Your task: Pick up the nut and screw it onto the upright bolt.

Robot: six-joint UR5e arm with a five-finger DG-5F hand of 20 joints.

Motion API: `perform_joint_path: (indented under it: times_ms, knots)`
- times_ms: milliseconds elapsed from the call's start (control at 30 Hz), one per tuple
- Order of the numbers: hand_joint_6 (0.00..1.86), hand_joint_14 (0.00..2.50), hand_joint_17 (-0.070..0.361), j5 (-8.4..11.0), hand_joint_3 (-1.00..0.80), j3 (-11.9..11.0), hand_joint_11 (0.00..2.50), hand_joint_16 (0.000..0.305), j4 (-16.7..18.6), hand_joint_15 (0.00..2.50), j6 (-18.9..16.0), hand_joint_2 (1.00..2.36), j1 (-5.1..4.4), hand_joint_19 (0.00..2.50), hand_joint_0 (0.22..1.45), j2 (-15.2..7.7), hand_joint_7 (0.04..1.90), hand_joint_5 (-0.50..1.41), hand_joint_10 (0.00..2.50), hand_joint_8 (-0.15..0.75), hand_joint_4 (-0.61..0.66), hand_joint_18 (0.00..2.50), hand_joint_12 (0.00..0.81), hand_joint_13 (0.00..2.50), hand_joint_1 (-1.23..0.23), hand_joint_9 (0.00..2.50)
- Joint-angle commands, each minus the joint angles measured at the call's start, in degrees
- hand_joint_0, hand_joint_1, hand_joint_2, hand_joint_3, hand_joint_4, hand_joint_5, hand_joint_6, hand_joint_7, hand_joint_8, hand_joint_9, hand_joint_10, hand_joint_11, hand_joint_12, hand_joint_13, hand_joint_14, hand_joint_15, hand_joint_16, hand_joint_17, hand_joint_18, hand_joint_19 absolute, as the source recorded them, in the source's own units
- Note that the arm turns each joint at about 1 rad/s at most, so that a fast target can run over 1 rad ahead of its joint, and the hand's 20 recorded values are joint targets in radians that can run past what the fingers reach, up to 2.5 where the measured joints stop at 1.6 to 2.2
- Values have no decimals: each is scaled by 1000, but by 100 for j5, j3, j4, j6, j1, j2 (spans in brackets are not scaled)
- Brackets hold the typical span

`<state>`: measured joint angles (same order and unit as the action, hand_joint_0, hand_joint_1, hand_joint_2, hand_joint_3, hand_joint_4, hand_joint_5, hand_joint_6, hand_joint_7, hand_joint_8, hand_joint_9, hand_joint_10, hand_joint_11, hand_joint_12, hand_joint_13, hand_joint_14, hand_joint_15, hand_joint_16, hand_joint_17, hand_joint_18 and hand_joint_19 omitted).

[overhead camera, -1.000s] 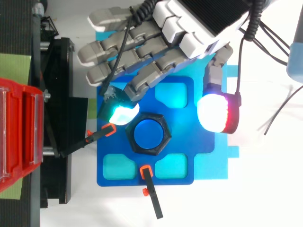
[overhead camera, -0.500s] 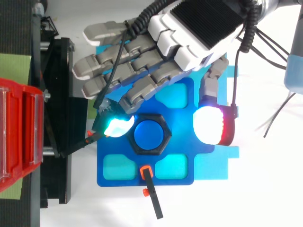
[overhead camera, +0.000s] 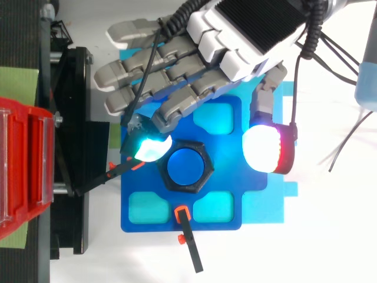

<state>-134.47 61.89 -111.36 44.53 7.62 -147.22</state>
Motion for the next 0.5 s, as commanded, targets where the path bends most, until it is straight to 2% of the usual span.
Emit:
perform_joint_path:
  times_ms: [0,333,467]
  knots:
    - [503,0,89,-9,-500,-1,0,40,0,0,3,1000,29,0,449,0,1110,-123,0,239,247,0,315,40,-40,344]
    - [503,0,87,-62,-500,-1,0,39,0,0,3,1000,73,0,451,0,1153,-109,0,249,246,0,314,86,-81,392]
    - [501,0,86,-88,-500,-1,0,38,9,0,-6,1000,91,0,453,0,1280,-75,0,254,249,0,311,107,-87,425]
